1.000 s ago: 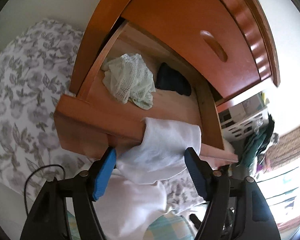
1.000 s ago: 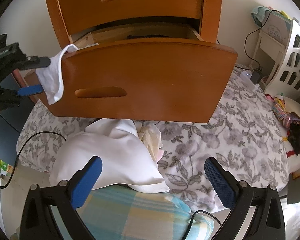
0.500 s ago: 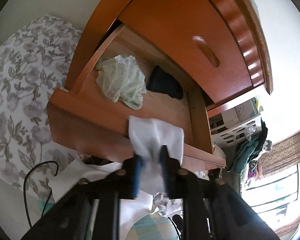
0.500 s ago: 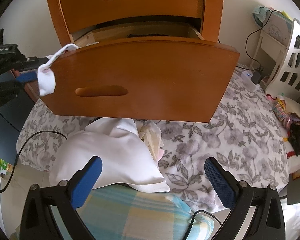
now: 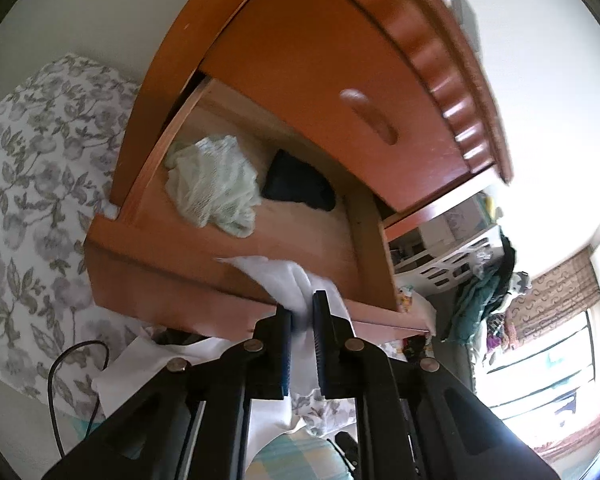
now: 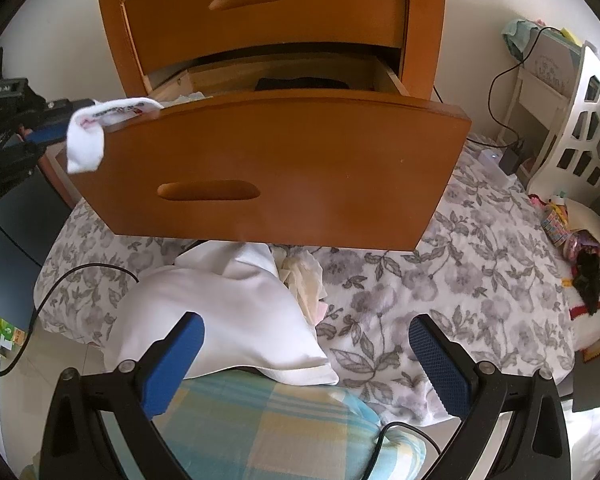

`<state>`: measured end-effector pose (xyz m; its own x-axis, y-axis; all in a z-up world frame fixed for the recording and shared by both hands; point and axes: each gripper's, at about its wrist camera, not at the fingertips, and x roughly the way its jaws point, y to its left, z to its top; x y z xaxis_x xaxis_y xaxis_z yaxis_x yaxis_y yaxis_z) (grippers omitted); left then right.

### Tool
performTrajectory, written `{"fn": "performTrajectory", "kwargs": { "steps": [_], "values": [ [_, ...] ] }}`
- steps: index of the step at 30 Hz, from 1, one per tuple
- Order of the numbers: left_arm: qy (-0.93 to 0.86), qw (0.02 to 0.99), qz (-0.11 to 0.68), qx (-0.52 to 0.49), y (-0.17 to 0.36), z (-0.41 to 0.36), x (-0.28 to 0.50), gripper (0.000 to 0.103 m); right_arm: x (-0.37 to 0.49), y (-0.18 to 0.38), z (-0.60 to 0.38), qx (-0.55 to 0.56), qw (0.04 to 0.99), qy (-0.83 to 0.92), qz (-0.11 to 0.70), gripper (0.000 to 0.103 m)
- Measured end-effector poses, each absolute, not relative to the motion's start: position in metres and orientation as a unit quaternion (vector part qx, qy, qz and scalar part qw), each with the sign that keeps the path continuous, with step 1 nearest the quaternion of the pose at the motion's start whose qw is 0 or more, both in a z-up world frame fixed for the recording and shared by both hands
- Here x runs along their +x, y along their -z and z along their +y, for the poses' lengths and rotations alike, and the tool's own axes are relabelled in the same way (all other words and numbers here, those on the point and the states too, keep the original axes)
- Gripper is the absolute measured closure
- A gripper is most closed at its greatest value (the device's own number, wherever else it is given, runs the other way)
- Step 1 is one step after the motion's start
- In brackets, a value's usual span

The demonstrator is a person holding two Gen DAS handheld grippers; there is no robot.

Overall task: Take underwear out of drawer
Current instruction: 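Carry the Hello Kitty sock over to the clothes pile on the bed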

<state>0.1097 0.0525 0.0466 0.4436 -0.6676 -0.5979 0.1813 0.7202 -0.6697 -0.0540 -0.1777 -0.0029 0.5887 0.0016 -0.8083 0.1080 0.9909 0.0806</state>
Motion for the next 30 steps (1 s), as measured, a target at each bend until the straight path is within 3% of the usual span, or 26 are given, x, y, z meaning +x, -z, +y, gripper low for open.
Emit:
{"fn": "performTrajectory", "kwargs": {
  "steps": [18, 25, 30],
  "values": [
    [0.384, 0.873, 0.225, -0.202, -0.212, 0.064, 0.028, 0.093, -0.061, -0.010, -0.175, 0.061, 0.897, 0.030, 0.438, 0.000],
    [0.396, 0.882, 0.187, -0.174, -0.236, 0.067, 0.005, 0.093, -0.063, -0.012, -0.174, 0.062, 0.898, 0.029, 0.435, 0.000],
    [0.388, 0.882, 0.216, -0.156, -0.219, 0.058, 0.008, 0.093, -0.064, -0.011, -0.175, 0.064, 0.898, 0.029, 0.435, 0.000]
  ]
}}
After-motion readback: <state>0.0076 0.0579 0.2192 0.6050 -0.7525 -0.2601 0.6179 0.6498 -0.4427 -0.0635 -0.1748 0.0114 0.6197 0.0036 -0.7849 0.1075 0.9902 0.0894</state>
